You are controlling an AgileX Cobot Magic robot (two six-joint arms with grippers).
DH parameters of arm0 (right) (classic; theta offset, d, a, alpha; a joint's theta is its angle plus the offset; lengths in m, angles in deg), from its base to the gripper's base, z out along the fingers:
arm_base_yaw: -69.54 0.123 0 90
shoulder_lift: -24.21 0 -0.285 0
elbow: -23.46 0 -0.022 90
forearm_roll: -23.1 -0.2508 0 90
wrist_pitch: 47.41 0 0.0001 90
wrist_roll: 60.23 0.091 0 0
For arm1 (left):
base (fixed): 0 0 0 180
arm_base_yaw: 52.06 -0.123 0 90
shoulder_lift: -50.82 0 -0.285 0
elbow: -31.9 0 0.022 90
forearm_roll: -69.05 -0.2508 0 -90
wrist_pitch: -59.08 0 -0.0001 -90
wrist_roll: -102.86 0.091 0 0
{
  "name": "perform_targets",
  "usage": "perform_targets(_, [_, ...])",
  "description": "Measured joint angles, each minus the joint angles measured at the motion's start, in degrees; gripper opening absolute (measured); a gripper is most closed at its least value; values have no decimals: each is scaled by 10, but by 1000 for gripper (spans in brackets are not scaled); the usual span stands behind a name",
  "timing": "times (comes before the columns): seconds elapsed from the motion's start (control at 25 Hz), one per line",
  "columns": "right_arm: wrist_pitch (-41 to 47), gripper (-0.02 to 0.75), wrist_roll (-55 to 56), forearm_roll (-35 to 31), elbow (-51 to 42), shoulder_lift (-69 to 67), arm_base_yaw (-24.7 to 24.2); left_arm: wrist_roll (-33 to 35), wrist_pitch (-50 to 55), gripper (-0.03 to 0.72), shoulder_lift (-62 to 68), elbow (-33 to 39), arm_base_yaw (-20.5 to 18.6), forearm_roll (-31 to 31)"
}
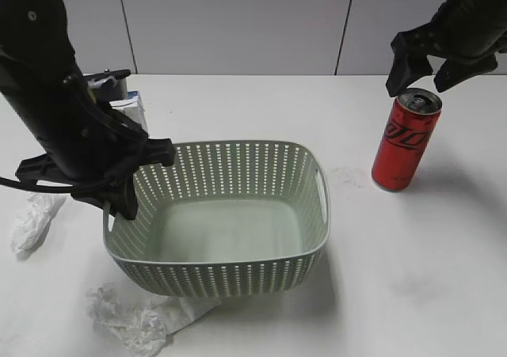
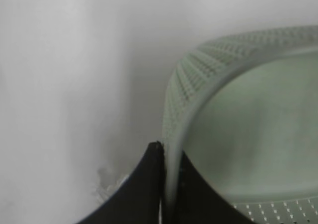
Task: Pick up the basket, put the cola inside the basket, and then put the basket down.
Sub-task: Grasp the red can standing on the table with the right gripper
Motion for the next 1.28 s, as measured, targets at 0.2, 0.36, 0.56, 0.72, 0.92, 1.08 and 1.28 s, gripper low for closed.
perform_targets(0.2, [-8, 601, 0, 5, 2, -28, 6, 0, 0, -4, 0, 0, 0, 0])
perform_targets(0.36, [-7, 596, 0, 26, 2, -40, 6, 0, 0, -4, 0, 0, 0, 0])
perform_targets(0.56, [9, 595, 0, 33, 2, -49, 6, 0, 0, -4, 0, 0, 0, 0])
perform_targets(0.72, [26, 595, 0, 33, 2, -67, 6, 0, 0, -4, 0, 0, 0, 0])
perform_targets(0.92, [27, 595, 0, 33, 2, -71, 6, 0, 0, -4, 0, 0, 0, 0])
perform_targets(1.08, [26, 594, 0, 33, 2, -71, 6, 0, 0, -4, 0, 0, 0, 0])
perform_targets(1.28, [24, 584, 0, 33, 2, -71, 6, 0, 0, -4, 0, 0, 0, 0])
